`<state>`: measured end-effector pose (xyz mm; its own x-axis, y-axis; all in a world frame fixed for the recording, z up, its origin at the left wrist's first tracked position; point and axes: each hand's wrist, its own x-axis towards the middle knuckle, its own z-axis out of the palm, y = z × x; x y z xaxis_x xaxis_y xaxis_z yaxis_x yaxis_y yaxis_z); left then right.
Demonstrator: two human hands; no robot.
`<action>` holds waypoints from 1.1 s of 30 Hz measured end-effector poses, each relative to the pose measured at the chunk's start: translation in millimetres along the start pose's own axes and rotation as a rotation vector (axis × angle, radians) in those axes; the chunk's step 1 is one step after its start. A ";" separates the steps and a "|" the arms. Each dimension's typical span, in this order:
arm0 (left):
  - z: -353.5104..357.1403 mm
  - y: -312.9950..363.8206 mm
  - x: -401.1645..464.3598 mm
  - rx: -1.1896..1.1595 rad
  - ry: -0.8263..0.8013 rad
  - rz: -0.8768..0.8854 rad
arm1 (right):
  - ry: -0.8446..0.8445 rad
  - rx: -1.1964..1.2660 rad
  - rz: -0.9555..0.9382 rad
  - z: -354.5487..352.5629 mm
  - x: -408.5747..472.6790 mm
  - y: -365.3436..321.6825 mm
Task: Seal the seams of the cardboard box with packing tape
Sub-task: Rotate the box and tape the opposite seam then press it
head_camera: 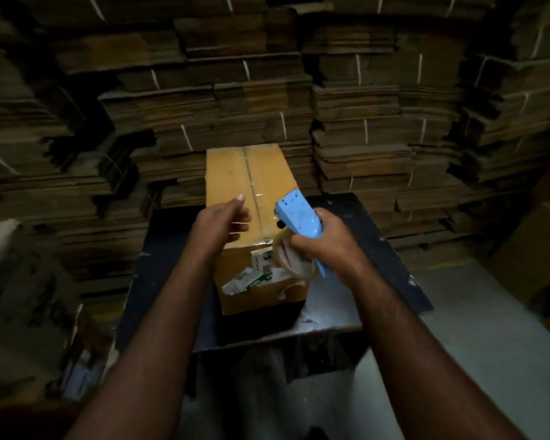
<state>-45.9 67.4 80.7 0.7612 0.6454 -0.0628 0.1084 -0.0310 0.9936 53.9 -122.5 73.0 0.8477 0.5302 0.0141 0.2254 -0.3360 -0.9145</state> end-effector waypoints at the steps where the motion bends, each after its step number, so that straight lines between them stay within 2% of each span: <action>1: 0.7 3.0 0.9 -0.011 -0.011 -0.077 | -0.044 -0.042 -0.018 6.8 1.9 -2.6; 6: -3.7 0.4 -9.3 0.014 -0.106 -0.459 | -0.234 -0.037 -0.065 27.4 5.8 -2.2; 9: -3.4 -18.9 -17.4 0.038 -0.114 -0.553 | -0.326 -0.051 -0.085 25.0 12.5 5.0; 12: 4.6 -34.5 -20.4 -0.106 -0.104 -0.580 | -0.379 -0.067 -0.096 14.4 21.3 13.2; 19: 26.1 -31.1 -7.2 -0.252 0.055 -0.502 | -0.459 -0.168 -0.161 -10.0 45.2 29.1; 29: 17.0 -25.0 -3.5 0.026 0.366 -0.113 | -0.602 -0.522 -0.339 -21.1 73.1 0.7; 33: 10.3 -12.2 6.3 0.180 0.464 -0.007 | -0.561 -0.648 -0.440 -11.6 91.0 -27.9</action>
<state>-35.8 63.9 67.2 0.4000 0.9163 0.0191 0.2522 -0.1301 0.9589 130.3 -73.9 104.5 0.3086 0.9501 -0.0465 0.8326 -0.2935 -0.4697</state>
